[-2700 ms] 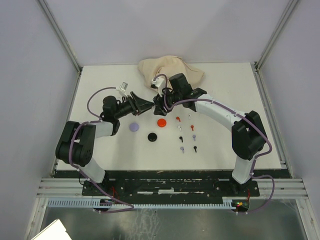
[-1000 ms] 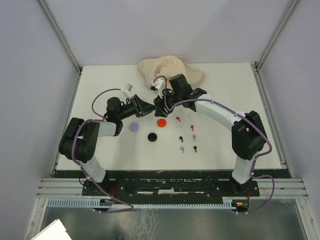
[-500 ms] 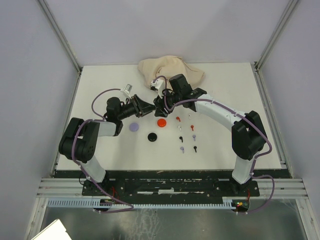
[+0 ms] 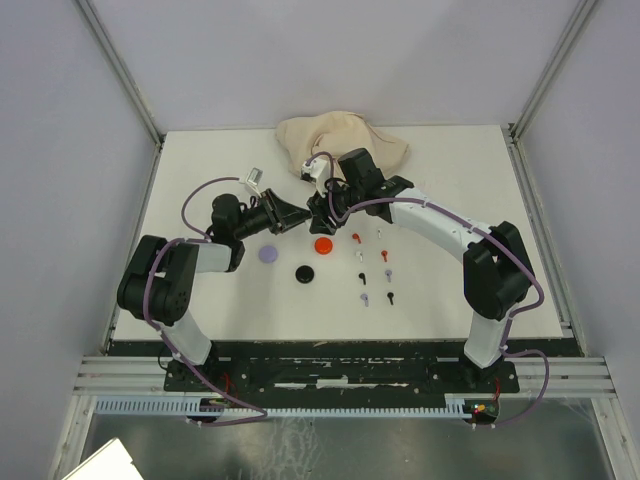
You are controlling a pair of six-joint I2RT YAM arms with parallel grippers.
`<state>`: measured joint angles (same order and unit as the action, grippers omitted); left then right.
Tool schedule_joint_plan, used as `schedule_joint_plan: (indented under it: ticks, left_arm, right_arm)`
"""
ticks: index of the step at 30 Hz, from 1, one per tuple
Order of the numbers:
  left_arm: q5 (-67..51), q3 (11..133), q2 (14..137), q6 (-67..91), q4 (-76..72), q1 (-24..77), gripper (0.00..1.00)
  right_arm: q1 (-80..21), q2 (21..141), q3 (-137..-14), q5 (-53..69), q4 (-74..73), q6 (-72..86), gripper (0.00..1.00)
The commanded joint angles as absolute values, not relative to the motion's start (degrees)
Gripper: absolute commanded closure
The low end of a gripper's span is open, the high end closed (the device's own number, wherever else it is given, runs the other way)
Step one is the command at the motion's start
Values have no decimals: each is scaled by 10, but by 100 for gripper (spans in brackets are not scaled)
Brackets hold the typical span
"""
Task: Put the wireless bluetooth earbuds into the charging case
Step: Pick up the charging case at the center of the board.
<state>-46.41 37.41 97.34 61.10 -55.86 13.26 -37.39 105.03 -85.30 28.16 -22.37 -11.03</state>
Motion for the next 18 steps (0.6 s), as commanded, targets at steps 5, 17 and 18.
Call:
schedule_joint_plan:
  ticks: [5,17,18]
  left_arm:
    - [-473,372,967,633,-601,131,66]
    - [-488,373,969,641,-610,134,56]
    - [-488,373,970,640,-610,134,56]
  right_arm:
    - [-372,1028,-863,280,-218,-119,98]
    - [-371,1030,-865,281,-217,-118,98]
    - [-372,1029,-864,281,-217,-118,98]
